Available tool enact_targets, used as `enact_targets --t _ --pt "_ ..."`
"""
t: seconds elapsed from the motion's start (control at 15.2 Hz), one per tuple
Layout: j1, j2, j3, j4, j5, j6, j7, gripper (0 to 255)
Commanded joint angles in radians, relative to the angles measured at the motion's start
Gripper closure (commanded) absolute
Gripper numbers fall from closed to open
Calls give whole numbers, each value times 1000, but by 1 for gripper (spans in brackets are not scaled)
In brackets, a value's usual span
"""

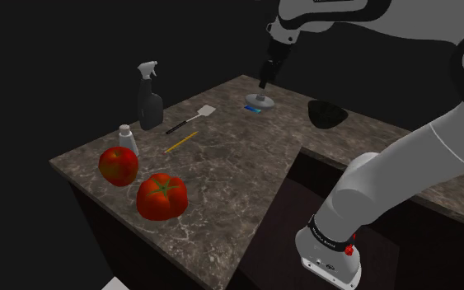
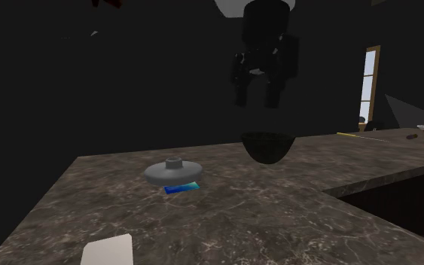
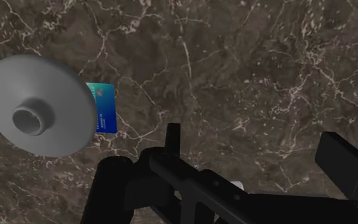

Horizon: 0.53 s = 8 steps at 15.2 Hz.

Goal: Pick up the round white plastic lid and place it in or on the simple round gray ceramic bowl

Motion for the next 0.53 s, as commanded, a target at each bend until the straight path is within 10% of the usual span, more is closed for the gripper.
enact_targets --t 0.0,0.46 --pt "-3 61 -30 36 10 14 -38 0" --pt "-29 326 -133 227 92 37 -198 0"
